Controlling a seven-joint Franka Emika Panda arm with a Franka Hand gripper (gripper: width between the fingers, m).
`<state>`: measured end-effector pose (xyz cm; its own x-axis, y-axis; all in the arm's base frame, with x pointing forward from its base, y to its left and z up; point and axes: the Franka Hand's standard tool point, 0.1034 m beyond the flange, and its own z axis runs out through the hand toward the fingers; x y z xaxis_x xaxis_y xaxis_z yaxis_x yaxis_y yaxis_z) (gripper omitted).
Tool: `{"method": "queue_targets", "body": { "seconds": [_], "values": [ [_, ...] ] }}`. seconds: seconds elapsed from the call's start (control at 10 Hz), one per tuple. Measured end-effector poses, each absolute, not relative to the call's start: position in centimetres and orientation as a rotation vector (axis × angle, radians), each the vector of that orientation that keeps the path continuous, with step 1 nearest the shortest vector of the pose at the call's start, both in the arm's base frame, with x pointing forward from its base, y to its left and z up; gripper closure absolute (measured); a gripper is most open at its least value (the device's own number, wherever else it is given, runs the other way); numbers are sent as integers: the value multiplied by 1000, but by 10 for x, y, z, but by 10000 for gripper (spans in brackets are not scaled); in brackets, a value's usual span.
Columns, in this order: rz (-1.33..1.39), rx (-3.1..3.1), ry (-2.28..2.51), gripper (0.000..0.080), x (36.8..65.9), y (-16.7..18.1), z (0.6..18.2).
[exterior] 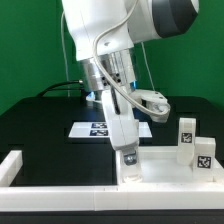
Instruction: Assemble square table
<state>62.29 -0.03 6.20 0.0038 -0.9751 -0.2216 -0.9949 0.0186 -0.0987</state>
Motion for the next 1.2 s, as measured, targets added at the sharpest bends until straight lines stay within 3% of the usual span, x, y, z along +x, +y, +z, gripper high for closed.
{"method": "queue_targets", "body": {
  "seconds": [0.1, 0.2, 0.3, 0.7, 1.0, 1.2],
  "values": [
    [117, -2113, 1998, 323, 623, 0, 62],
    [80, -2248, 1852, 323, 622, 3, 66],
    [24, -2428, 1621, 176, 624, 4, 72],
    [-44, -2710, 1130, 150, 624, 4, 74],
    [-253, -2962, 329, 150, 639, 2, 83],
    [-248, -2956, 361, 171, 638, 2, 83]
  ]
}}
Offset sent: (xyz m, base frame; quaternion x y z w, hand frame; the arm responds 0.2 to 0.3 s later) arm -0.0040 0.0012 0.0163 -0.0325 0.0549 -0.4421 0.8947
